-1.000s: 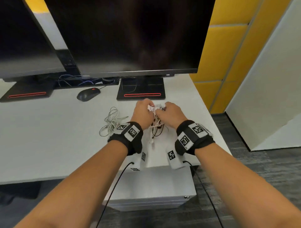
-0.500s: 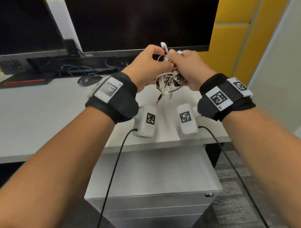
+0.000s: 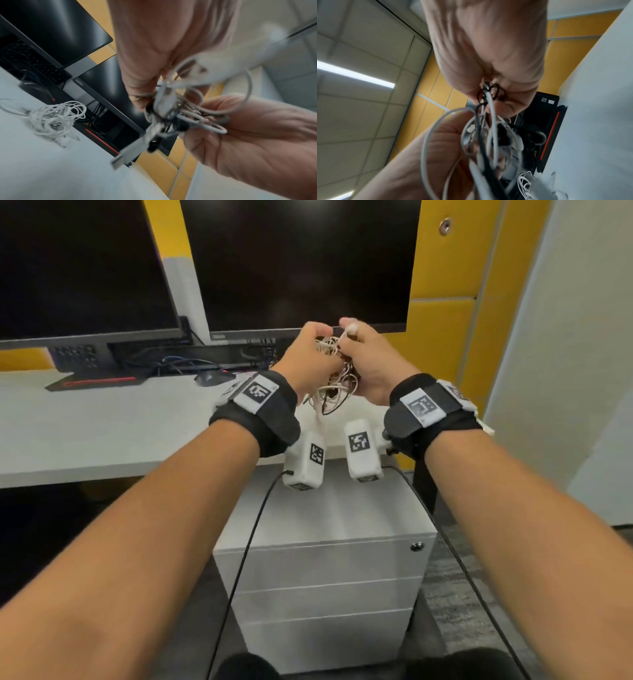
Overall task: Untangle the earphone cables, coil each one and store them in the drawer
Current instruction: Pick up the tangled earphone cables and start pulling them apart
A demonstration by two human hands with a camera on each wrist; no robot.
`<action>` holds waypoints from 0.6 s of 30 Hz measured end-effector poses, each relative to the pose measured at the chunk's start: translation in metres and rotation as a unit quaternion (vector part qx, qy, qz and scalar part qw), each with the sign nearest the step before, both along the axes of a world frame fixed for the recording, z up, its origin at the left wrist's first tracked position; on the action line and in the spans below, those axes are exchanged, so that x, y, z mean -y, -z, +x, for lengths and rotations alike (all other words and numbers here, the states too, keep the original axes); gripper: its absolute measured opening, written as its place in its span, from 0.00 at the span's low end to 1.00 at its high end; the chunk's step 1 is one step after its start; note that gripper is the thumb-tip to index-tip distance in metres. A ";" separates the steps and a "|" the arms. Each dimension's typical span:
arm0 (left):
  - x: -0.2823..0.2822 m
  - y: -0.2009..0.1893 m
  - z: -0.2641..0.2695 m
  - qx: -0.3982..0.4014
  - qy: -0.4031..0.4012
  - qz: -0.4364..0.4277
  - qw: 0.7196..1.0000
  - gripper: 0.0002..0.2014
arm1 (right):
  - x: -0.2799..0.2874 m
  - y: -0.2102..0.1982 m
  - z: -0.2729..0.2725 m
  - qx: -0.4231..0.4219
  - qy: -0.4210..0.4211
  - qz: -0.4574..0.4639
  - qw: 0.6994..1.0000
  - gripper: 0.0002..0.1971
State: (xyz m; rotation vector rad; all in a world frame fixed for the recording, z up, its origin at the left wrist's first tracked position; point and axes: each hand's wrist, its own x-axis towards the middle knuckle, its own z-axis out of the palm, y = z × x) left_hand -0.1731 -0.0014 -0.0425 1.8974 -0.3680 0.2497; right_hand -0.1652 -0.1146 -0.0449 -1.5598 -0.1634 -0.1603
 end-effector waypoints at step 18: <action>-0.012 0.006 0.059 0.081 -0.136 -0.149 0.976 0.07 | 0.012 0.017 0.068 0.037 0.049 -0.126 0.990 0.04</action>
